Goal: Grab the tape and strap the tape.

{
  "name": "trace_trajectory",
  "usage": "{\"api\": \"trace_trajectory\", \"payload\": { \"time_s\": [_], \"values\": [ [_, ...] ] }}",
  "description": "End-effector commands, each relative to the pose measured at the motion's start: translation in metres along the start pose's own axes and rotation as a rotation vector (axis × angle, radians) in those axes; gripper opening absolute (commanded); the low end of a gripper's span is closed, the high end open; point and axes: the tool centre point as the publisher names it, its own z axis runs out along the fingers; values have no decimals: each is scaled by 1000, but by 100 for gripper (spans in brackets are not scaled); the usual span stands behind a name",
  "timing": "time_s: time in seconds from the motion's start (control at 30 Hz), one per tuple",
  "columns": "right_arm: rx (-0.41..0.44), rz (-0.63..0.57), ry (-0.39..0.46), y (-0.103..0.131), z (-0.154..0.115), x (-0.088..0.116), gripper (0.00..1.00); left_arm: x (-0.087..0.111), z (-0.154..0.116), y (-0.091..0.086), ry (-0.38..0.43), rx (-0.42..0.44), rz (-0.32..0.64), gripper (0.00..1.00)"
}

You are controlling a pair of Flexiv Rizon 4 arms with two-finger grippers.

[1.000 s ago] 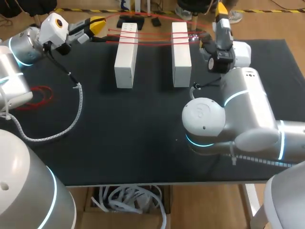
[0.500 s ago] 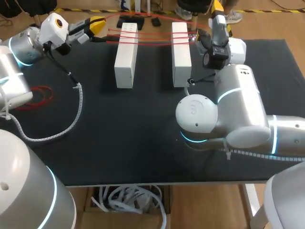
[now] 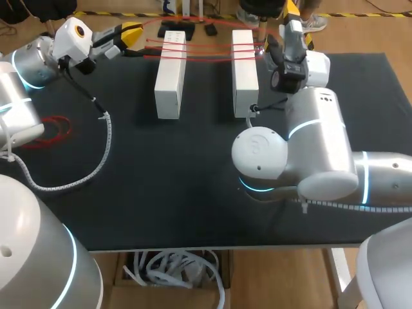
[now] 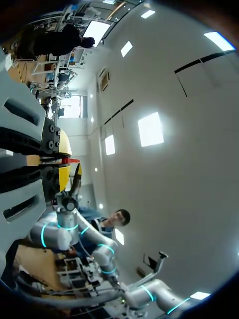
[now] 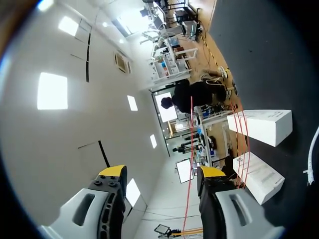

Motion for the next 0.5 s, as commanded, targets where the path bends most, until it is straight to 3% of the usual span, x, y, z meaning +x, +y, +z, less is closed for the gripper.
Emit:
{"api": "trace_trajectory", "payload": {
  "time_s": [0.03, 0.5],
  "values": [
    [-11, -2, -2, -3, 0, 0, 60, -1, -1, 1, 3, 1, 0, 0],
    [-25, -5, -14, -2, 3, -6, 46, -1, -1, 1, 3, 1, 0, 0]
  ]
}}
